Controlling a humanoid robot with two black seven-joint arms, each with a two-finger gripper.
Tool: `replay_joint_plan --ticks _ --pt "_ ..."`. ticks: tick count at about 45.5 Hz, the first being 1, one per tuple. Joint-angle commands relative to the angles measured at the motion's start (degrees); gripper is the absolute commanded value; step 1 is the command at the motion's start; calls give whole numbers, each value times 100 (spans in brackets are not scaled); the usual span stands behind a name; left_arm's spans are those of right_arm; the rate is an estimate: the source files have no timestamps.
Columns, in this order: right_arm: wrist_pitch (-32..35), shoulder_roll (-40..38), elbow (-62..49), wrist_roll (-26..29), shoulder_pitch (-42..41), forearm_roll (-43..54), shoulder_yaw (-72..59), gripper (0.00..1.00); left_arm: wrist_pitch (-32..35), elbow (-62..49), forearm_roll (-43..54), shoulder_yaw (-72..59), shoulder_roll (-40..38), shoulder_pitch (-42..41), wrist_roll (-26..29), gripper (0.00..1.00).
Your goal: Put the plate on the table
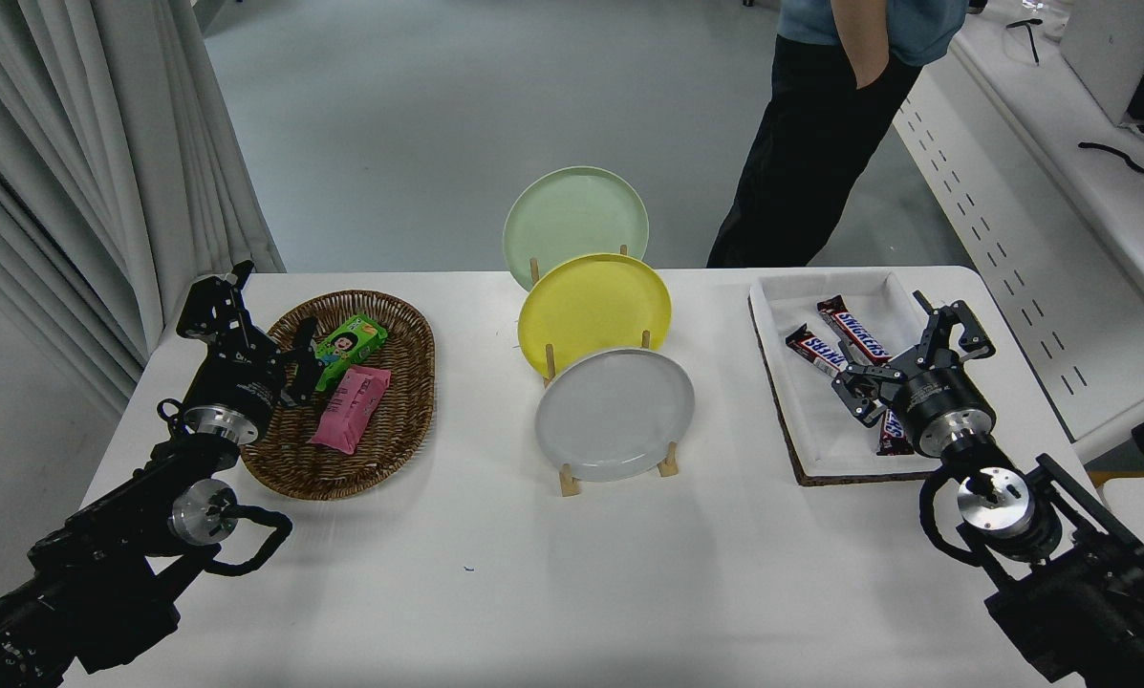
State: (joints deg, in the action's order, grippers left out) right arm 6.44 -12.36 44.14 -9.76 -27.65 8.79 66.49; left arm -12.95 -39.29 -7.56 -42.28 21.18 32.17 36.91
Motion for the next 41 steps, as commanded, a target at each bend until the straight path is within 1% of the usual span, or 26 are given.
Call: replay_joint_plan --ticks 1,30,37,41 --pt "24 5 -2 0 50 0 4 99 -6 0 0 -9 0 0 0 100" --pt "-2 129 -63 0 -21 0 -66 99 -6 0 0 -9 0 0 0 100" --pt "-90 67 -151 18 -258 9 -312 99 3 0 0 -9 0 0 0 100" --pt "-116 -12 -449 18 -538 0 -593 99 3 0 0 -9 0 0 0 100"
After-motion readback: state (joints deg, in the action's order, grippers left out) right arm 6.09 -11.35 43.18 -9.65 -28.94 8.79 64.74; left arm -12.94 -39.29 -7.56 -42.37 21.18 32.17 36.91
